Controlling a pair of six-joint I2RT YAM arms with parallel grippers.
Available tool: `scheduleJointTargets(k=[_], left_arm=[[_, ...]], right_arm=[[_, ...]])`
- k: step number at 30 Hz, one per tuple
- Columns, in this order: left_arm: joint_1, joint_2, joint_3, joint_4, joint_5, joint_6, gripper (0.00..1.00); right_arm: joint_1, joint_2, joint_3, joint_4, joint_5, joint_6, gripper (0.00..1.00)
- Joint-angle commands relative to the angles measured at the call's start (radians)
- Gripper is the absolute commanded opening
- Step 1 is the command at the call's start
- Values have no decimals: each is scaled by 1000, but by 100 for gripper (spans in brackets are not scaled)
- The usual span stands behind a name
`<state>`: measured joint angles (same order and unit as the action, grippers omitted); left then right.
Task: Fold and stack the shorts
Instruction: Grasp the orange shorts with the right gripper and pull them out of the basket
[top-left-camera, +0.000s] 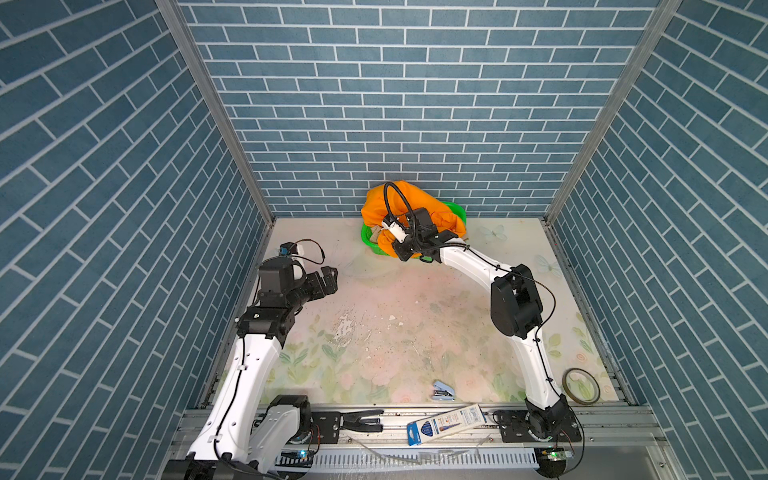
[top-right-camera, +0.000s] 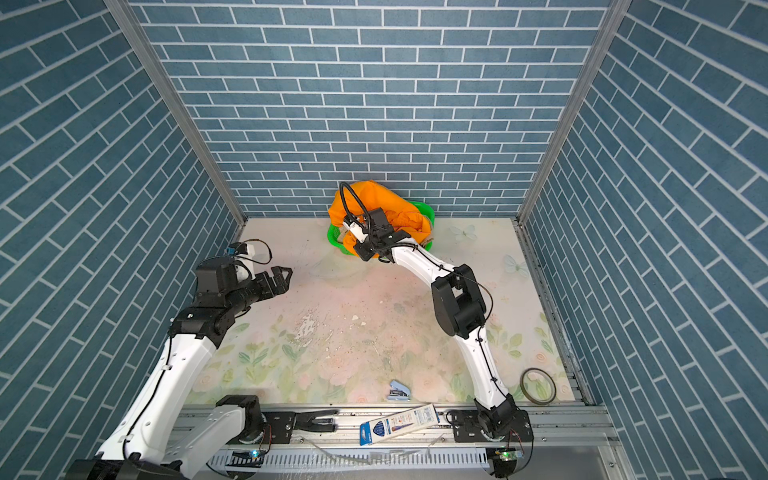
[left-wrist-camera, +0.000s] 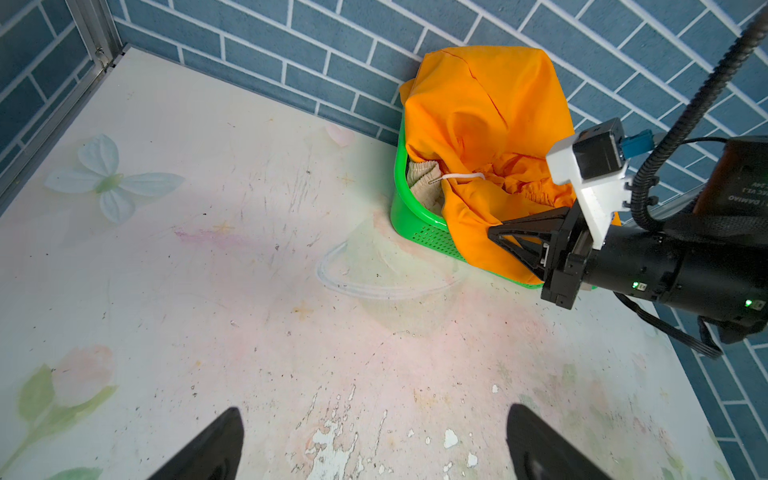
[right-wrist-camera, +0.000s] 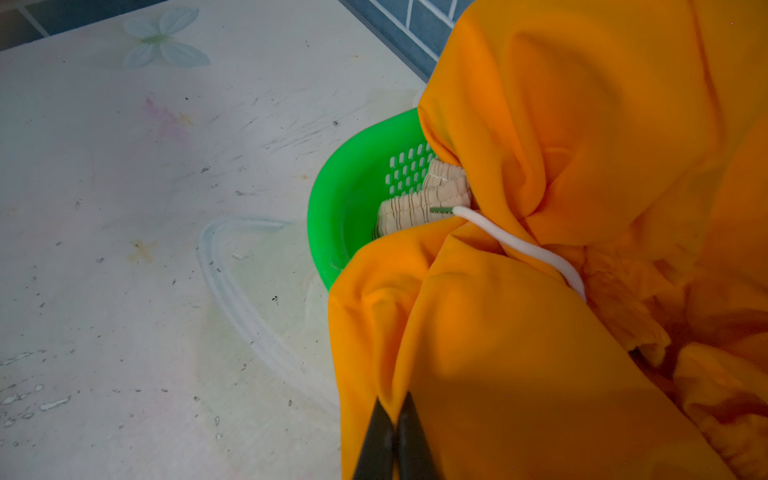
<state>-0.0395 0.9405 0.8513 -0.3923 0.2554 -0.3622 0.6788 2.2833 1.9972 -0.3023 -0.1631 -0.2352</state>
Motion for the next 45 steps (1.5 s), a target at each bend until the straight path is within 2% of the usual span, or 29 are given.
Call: scheduleJointTargets(k=[1,5,12,22,27,30,33,36,40,43,45], left_arm=[[-3,-21,-13,-12,2,17,100],[-4,-24,-19,16,5,20,100],[-3,-8,-1,59,-3,20,100],[-4,34,9,112,19,23,100],[-3,44,3,116,45,28,100],[-3,51,-3,115,74,29,100],[-3,57,-7,98,83,24,100],[-5,49,-22,99,103,14,100],[-5,53,-34,105,104,16,100],[-7,65,-21,87,109,26,100],[-8,68,-9,73,110,29,100]], right_arm=[[4,-80,54,-47,-45,7,0],[4,-189,77,-100,-83,16,0],[7,-338,177,-221,-240,52,0],[5,-542,202,-250,-349,120,0],[-14,-614,27,-235,-206,106,0],[-77,-636,-106,-194,-231,180,0],[-136,-655,-212,-233,-163,216,0],[-223,-727,-405,-219,-123,285,0],[-301,-797,-589,-221,27,299,0],[-321,-795,-619,-265,172,261,0],[-323,-770,-583,-323,251,227,19]])
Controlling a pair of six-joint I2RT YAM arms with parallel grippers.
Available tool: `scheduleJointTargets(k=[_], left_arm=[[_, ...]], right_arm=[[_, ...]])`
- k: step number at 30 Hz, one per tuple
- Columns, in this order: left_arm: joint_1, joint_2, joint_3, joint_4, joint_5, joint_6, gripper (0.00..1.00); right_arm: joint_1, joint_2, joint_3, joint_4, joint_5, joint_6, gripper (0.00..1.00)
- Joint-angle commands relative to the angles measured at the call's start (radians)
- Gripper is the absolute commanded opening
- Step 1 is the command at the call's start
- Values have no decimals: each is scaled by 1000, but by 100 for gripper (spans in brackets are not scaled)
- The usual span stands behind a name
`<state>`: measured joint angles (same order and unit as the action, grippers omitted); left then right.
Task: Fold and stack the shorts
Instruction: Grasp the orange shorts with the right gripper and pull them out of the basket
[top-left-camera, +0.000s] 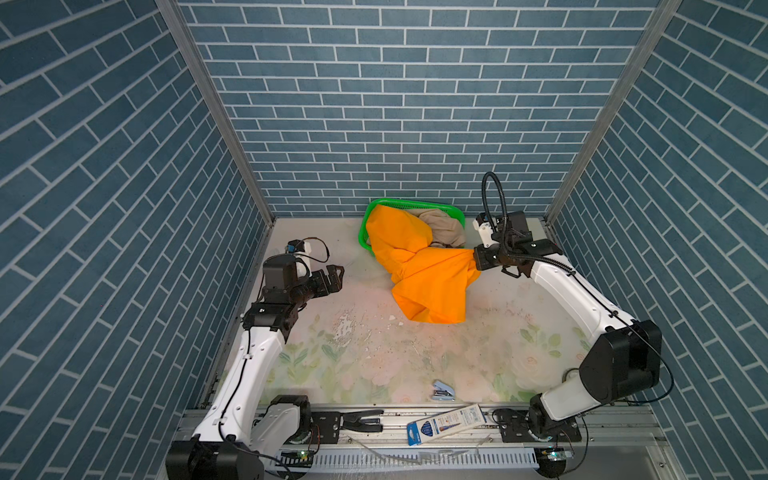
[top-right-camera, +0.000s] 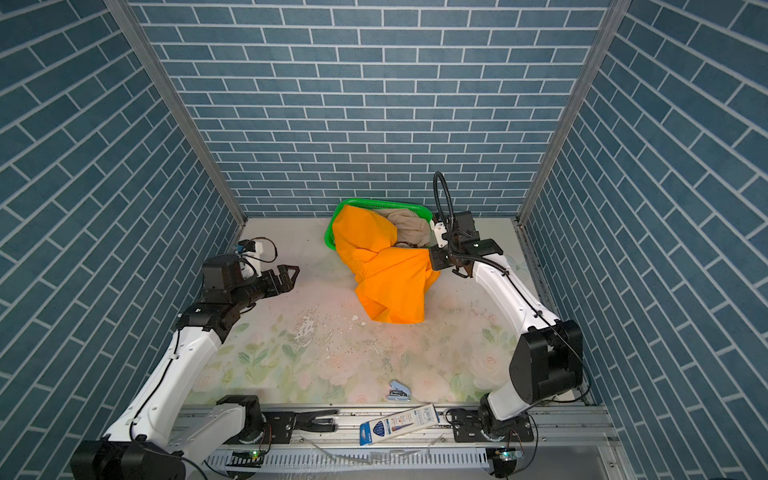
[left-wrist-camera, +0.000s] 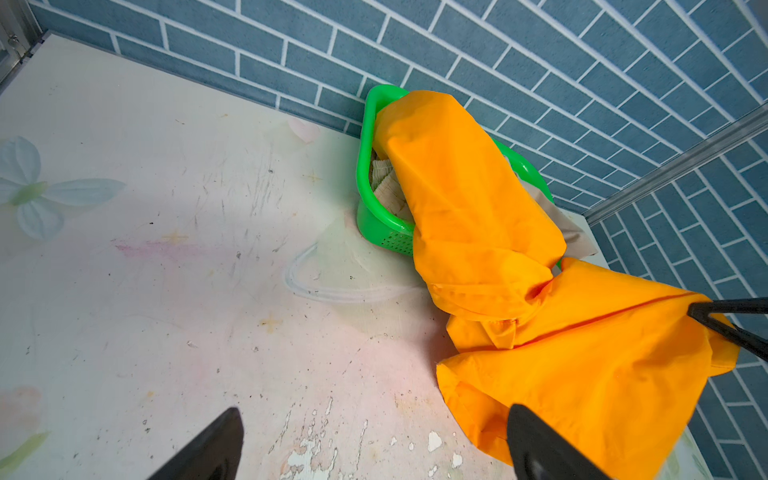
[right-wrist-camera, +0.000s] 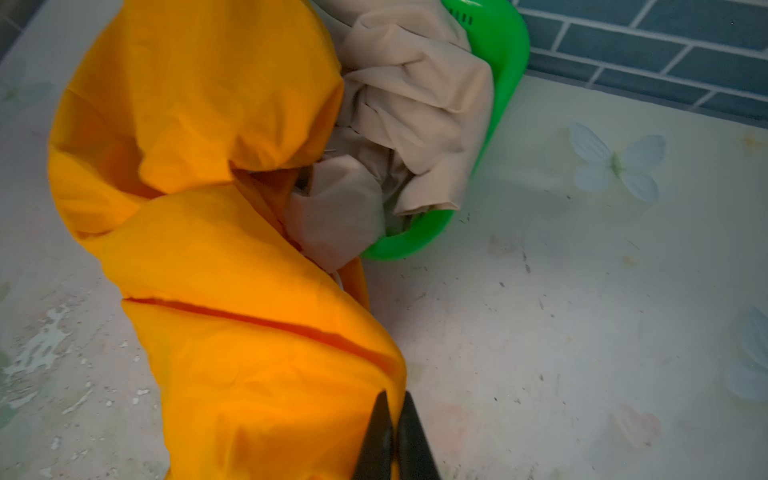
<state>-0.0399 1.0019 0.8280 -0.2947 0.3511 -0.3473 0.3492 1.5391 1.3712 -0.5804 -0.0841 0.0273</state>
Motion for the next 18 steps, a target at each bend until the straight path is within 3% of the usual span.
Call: scheduleJointTargets(k=[1,5,8,13,18], left_arm=[[-8,7,22,-31,13,19,100],[-10,-3,36,-49,6,17,100],[-9,-19,34,-56,-13,11,100],[-9,-30,51,-106,-67,12,100],[-9,-33,49,-120,-62,-5,100]], right_arm=[[6,-12,71,-77,200,-49,24],[45,-5,127,-94,224,-114,43],[173,9,121,-20,270,-211,54],[325,131,130,164,132,-250,59],[416,335,266,229,135,-312,65]])
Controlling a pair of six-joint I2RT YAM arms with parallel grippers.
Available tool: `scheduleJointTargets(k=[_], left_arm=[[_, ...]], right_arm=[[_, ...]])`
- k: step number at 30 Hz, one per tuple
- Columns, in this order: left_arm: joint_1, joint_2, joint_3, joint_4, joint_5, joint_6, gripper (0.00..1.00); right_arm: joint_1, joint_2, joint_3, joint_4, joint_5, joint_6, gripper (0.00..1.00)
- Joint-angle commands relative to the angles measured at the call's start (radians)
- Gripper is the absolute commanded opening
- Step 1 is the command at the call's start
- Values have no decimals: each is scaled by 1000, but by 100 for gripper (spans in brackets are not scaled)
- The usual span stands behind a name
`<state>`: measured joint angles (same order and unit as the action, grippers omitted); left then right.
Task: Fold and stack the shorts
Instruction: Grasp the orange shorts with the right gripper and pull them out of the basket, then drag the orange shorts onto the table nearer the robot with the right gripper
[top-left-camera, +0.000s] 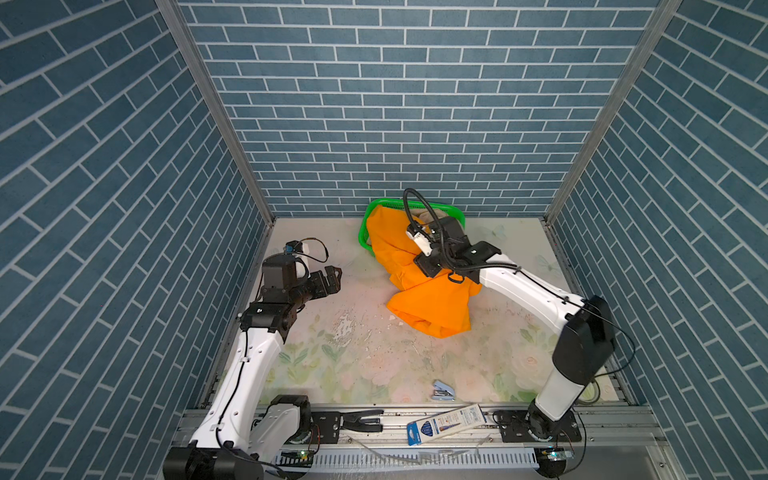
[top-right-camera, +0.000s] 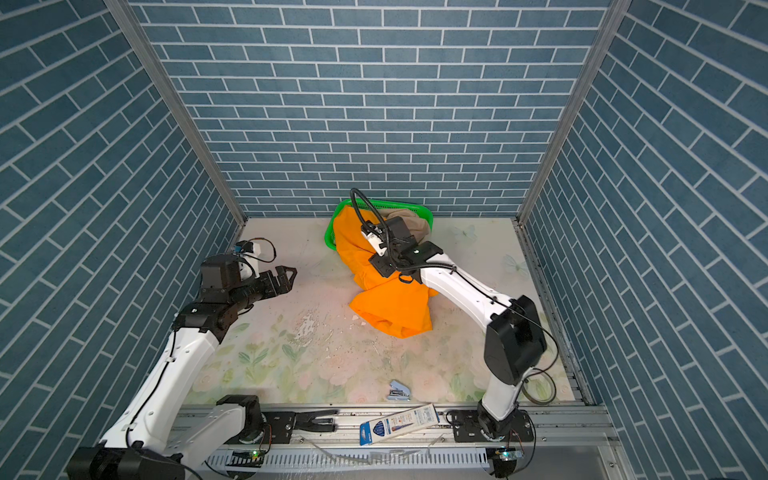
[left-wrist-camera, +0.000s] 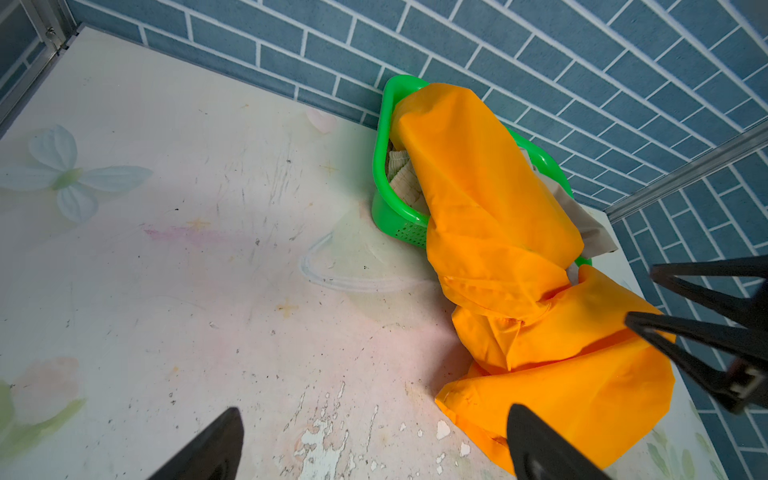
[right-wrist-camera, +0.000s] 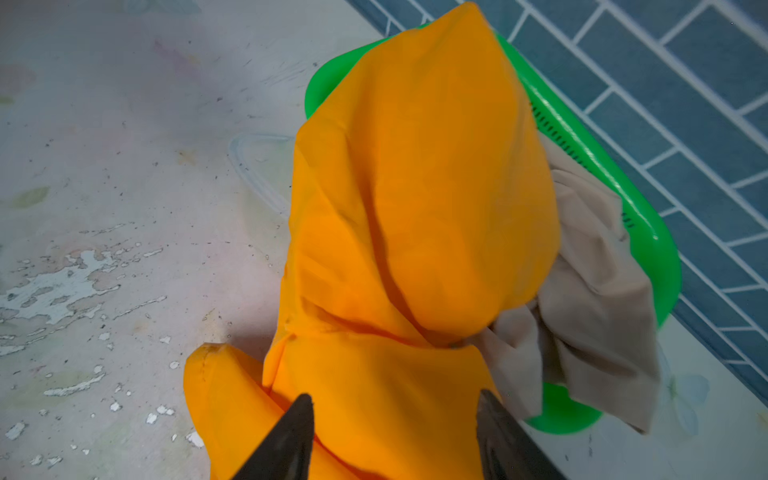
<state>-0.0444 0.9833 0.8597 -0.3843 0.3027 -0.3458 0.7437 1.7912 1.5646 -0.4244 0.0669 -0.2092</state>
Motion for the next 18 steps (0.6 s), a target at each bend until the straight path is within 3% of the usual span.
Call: scheduleJointTargets(k=[1,9,12,14,18], left_arm=[[-5,-16,14,-28,-11,-12,100],[-5,-34,17,-47,-41,-16,100],[-5,-35,22,-54,-43,-14,100],[-5,-35,20,-50,-43,-14,100],[-5,-32,16,-42,-46,-11,100]], right_arm=[[32,126,113,71,-16,-81,67],[49,431,447,-91,5,-130,68],[50,495,520,-142,20,-140,64],[49,521,558,-172,21,-142,51],[50,536,630,-215,-31,-137,4]])
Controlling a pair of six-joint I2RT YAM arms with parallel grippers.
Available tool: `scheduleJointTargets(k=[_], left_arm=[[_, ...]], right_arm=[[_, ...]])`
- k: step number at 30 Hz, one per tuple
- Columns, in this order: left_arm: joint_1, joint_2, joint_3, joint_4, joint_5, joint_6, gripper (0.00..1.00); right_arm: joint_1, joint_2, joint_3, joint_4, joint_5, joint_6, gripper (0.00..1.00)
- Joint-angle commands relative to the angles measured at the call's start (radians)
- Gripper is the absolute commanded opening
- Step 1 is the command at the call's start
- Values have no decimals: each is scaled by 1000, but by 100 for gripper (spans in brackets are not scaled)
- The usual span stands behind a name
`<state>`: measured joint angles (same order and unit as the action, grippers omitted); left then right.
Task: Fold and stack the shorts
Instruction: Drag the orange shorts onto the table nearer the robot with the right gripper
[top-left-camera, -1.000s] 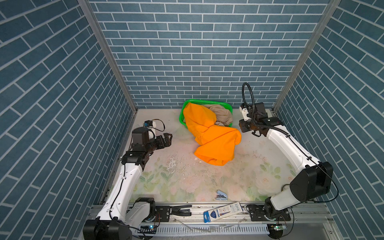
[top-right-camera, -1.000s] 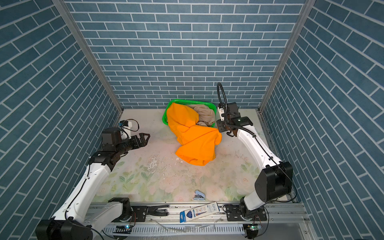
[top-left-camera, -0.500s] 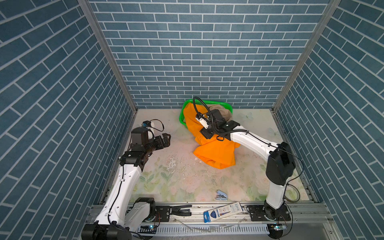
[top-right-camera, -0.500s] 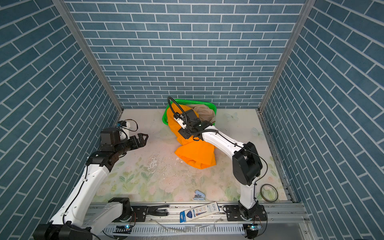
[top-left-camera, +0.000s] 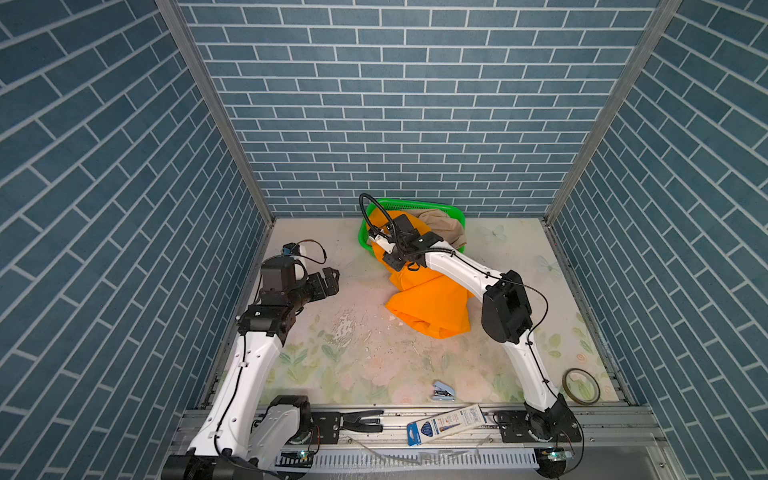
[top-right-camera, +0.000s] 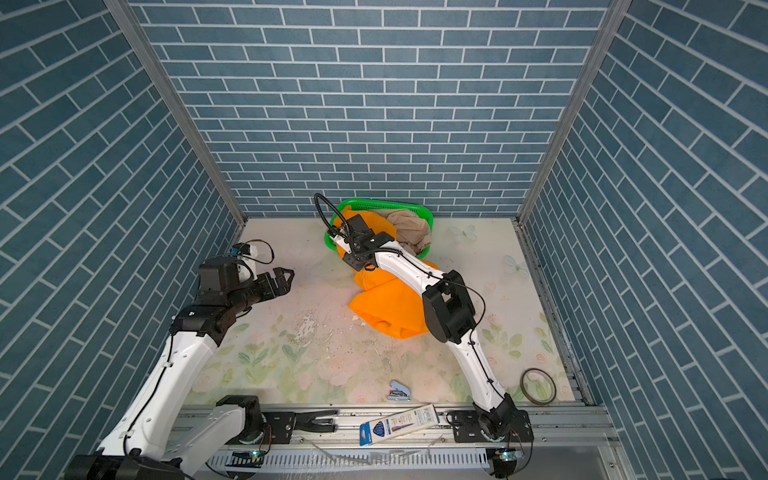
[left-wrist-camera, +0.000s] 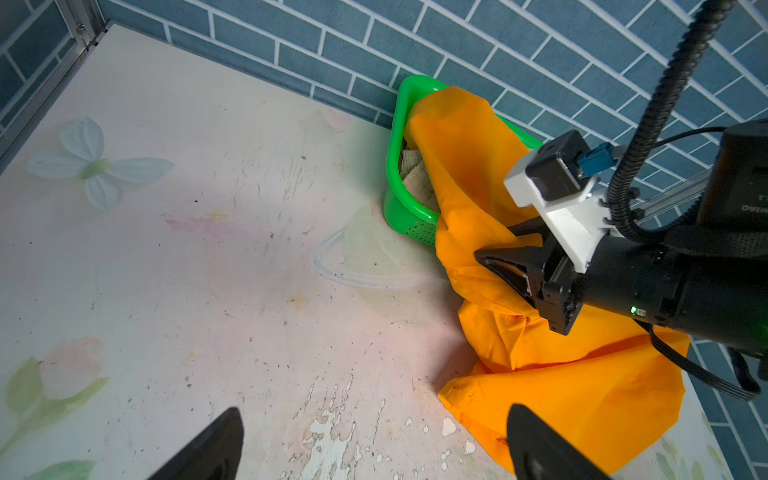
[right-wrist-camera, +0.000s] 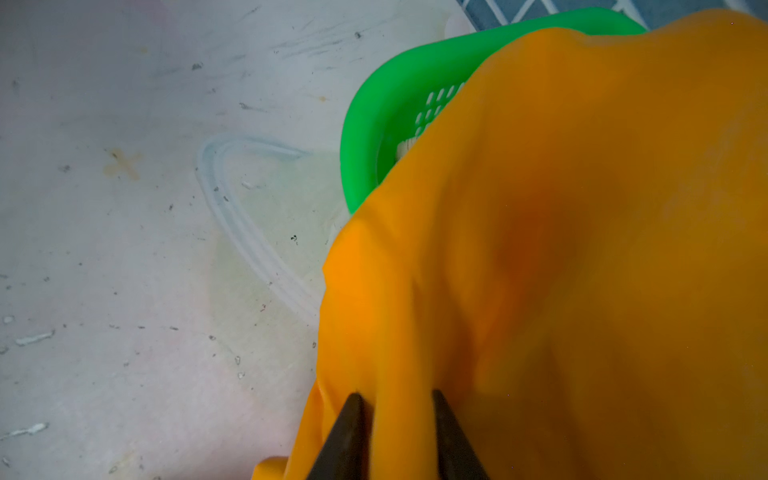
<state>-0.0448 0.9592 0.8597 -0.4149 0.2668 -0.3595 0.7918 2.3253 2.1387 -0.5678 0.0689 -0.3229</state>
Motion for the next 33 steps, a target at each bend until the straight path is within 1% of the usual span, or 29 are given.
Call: scheduleJointTargets(k=[1,5,6,7,9,11,13,16,18,20,22,23,26,29,30,31,33], left_arm=[[-4,-6,16,-12,-14,3,100],[-4,-4,16,-4,-23,5,100],[-4,-2,16,-1,-24,5,100],[-4,-2,17,-1,-27,5,100],[-4,0,22,-4,-33,12,100],[-4,2,25,-5,-42,19,100],[-4,2,28,-4,-49,24,100],[-4,6,37,-8,-62,32,100],[-4,7,42,-9,-65,36,100],[-4,11,44,-3,-65,36,100],[-4,18,41,10,-53,36,100],[-5,24,42,14,-46,36,100],[-6,47,45,25,-8,38,100],[-13,67,47,25,4,39,100],[-16,71,47,24,6,41,100],[-20,74,46,25,6,43,100],[-30,80,42,27,6,47,100]], right_arm=[[2,-3,71,-77,-53,-21,0],[2,-54,126,-113,-171,-4,0],[0,-71,146,-138,-232,2,0],[0,-84,179,-169,-270,11,0],[-1,-108,267,-258,-378,32,0],[-8,-163,289,-287,-476,53,0],[-14,-222,261,-289,-554,61,0],[-32,-318,176,-263,-652,74,0],[-68,-394,85,-212,-749,105,0],[-123,-466,-32,-116,-826,167,0],[-192,-526,-170,3,-841,238,0],[-229,-547,-235,50,-814,259,0],[-299,-558,-372,112,-760,251,0],[-353,-509,-444,147,-759,251,1],[-366,-485,-453,150,-745,251,11],[-375,-462,-453,142,-727,244,16],[-392,-418,-456,141,-682,241,22]])
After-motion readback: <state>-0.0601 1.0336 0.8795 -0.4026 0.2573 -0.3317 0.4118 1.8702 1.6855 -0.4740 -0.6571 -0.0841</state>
